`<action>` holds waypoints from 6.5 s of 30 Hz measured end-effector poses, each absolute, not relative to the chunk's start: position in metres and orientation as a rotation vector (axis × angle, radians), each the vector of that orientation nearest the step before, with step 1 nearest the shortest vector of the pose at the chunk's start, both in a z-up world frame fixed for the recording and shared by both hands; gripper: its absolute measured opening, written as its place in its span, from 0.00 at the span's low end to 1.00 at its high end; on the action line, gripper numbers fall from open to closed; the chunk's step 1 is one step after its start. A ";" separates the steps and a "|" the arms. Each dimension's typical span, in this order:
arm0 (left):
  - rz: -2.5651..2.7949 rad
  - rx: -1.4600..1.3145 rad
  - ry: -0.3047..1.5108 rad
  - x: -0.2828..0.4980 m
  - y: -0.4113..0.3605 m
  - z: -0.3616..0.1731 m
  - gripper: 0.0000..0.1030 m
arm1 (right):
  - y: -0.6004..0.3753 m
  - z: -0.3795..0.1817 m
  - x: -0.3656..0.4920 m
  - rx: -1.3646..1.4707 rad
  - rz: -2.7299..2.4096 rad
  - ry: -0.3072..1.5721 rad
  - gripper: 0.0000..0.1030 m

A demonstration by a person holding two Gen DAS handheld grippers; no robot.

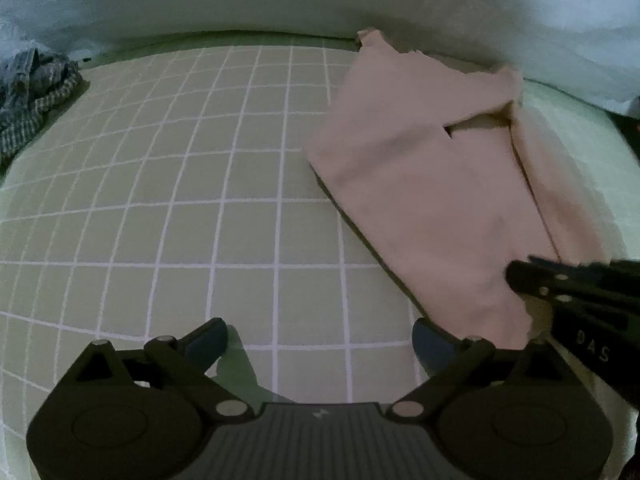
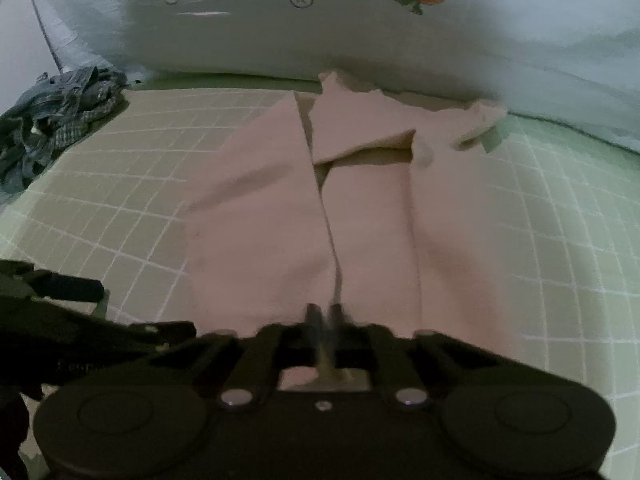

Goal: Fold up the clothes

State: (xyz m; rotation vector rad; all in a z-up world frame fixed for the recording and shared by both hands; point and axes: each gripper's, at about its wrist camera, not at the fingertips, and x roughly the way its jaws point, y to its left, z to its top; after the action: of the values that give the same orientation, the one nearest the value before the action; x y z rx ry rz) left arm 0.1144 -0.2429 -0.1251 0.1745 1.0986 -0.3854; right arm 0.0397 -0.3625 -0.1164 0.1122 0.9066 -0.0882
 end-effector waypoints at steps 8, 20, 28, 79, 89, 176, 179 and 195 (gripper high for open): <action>-0.444 0.138 1.014 0.095 -0.247 -0.100 0.95 | -0.367 -0.082 -0.003 0.170 -0.093 0.805 0.02; -0.498 0.161 1.031 0.012 -0.270 -0.089 0.95 | -0.402 -0.078 -0.097 0.290 -0.172 0.847 0.02; -0.472 0.158 1.107 -0.027 -0.270 -0.107 0.95 | -0.422 -0.102 -0.126 0.351 -0.206 0.944 0.02; -0.855 -0.100 0.977 0.021 -0.297 0.007 0.13 | -0.508 -0.005 -0.133 0.620 0.043 0.742 0.08; -0.865 -0.252 0.771 0.013 -0.292 0.083 0.13 | -0.509 0.075 -0.121 0.621 0.102 0.475 0.08; -0.568 -0.340 1.131 0.186 -0.299 -0.133 0.19 | -0.482 -0.110 0.054 0.484 -0.248 0.901 0.15; -0.596 -0.367 1.102 0.171 -0.291 -0.118 0.19 | -0.470 -0.093 0.035 0.465 -0.258 0.863 0.14; -0.855 -0.156 1.069 0.073 -0.297 -0.073 0.19 | -0.430 -0.056 -0.111 0.529 -0.497 0.693 0.14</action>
State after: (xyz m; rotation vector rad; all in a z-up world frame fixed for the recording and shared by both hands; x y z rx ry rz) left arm 0.0733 -0.2974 -0.0726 -0.1556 1.0694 -0.8547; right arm -0.1107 -0.4299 -0.0564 0.5285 0.6933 -0.4974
